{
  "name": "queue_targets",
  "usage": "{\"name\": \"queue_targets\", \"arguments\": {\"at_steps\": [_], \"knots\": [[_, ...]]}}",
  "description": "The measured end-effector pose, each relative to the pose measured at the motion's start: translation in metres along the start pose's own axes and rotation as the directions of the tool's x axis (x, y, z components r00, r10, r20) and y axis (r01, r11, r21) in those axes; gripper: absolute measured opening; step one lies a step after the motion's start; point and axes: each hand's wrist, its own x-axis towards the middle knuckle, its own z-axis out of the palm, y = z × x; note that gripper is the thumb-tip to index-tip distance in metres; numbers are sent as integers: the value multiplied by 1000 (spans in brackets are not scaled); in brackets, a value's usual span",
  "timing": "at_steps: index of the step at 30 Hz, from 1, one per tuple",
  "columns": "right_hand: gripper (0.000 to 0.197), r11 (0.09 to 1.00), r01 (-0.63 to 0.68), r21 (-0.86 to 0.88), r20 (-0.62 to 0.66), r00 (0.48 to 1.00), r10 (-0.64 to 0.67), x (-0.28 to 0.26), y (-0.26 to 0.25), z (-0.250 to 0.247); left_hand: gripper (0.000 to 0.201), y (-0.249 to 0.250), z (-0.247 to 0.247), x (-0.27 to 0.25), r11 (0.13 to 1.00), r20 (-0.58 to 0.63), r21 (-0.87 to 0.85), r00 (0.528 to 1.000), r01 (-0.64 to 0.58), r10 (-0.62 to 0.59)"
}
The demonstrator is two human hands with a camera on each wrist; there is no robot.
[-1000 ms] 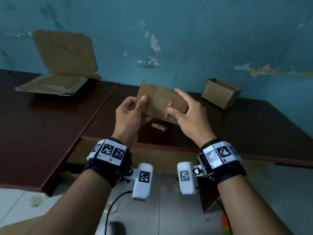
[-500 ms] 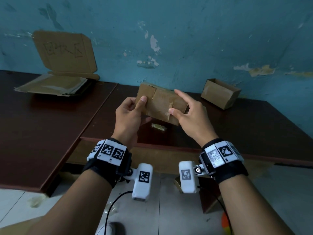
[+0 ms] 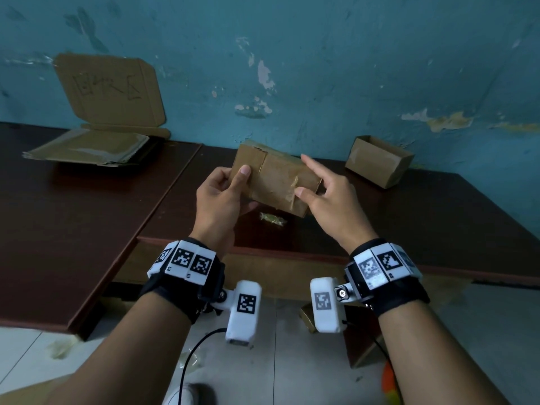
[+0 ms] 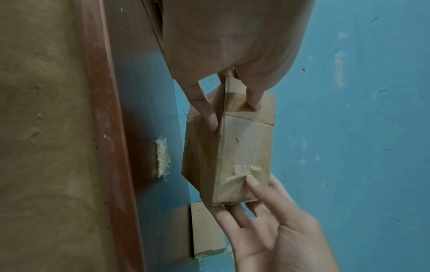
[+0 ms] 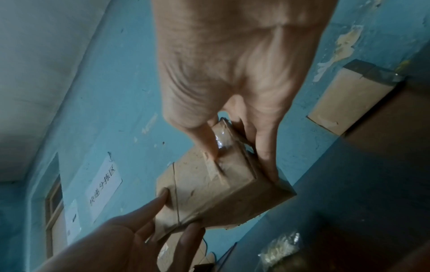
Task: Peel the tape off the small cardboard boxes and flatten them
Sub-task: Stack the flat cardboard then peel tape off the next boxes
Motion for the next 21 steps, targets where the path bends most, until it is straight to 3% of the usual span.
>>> {"name": "queue_targets", "arguments": {"at_steps": [5, 15, 21], "knots": [[71, 999, 22, -27, -64, 998, -23, -3, -3, -1, 20, 0, 1, 0, 1000, 5, -1, 1000, -1, 1], [70, 998, -50, -29, 20, 999, 50, 2, 3, -1, 19, -3, 1, 2, 1000, -6, 10, 1000, -5, 5], [73, 1000, -8, -23, 2, 1000, 8, 2, 3, -1, 19, -3, 2, 3, 1000, -14, 6, 1000, -13, 13]]}}
